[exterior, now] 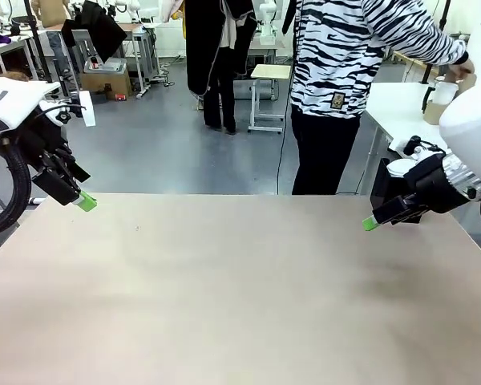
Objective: Pour a drink into a cup and package it in a carrier.
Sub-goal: Insert the held 600 ml Paper Cup into the Cup Carrier.
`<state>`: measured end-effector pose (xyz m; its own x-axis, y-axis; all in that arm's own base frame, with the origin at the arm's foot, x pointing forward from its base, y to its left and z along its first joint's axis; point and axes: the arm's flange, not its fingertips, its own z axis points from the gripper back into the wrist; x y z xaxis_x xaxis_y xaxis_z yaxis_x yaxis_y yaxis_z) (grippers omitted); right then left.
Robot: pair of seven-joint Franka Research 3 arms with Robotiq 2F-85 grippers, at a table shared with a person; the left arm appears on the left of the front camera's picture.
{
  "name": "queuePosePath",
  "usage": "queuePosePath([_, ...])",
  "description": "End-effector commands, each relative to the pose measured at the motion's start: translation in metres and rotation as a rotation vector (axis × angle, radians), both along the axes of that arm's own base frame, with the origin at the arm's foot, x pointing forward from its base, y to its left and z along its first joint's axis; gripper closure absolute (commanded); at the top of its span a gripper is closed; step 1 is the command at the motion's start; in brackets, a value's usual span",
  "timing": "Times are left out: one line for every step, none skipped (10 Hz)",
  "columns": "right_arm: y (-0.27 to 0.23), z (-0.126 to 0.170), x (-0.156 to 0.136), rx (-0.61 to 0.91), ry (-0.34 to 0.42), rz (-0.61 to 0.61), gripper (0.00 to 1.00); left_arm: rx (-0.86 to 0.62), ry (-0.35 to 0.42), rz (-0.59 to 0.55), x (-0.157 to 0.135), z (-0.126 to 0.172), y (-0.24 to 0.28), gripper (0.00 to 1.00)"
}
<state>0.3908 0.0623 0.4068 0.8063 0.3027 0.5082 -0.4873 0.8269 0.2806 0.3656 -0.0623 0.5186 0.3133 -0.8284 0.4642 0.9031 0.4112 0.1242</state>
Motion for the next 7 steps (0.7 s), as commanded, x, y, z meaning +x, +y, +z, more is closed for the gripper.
queuePosePath([-0.0012,0.0003,0.0009,0.025,-0.021,0.014,0.00,-0.014,0.009,0.010,-0.0002,0.0015,-0.0004,0.00])
queuePosePath([-0.0012,0.0003,0.0009,0.025,-0.021,0.014,0.00,-0.014,0.009,0.010,-0.0002,0.0015,-0.0004,0.00])
queuePosePath([-0.0012,0.0003,0.0009,0.025,-0.021,0.014,0.00,-0.014,0.009,0.010,-0.0002,0.0015,-0.0004,0.00])
queuePosePath([-0.0012,0.0003,0.0009,0.025,-0.021,0.014,0.00,-0.014,0.009,0.010,-0.0002,0.0015,-0.0004,0.00])
queuePosePath([-0.0012,0.0003,0.0009,0.025,-0.021,0.014,0.00,-0.014,0.009,0.010,-0.0002,0.0015,-0.0004,0.00])
queuePosePath([-0.0012,0.0003,0.0009,0.025,-0.021,0.014,0.00,-0.014,0.009,0.010,-0.0002,0.0015,-0.0004,0.00])
queuePosePath([-0.0012,0.0003,0.0009,0.025,-0.021,0.014,0.00,-0.014,0.009,0.010,-0.0002,0.0015,-0.0004,0.00])
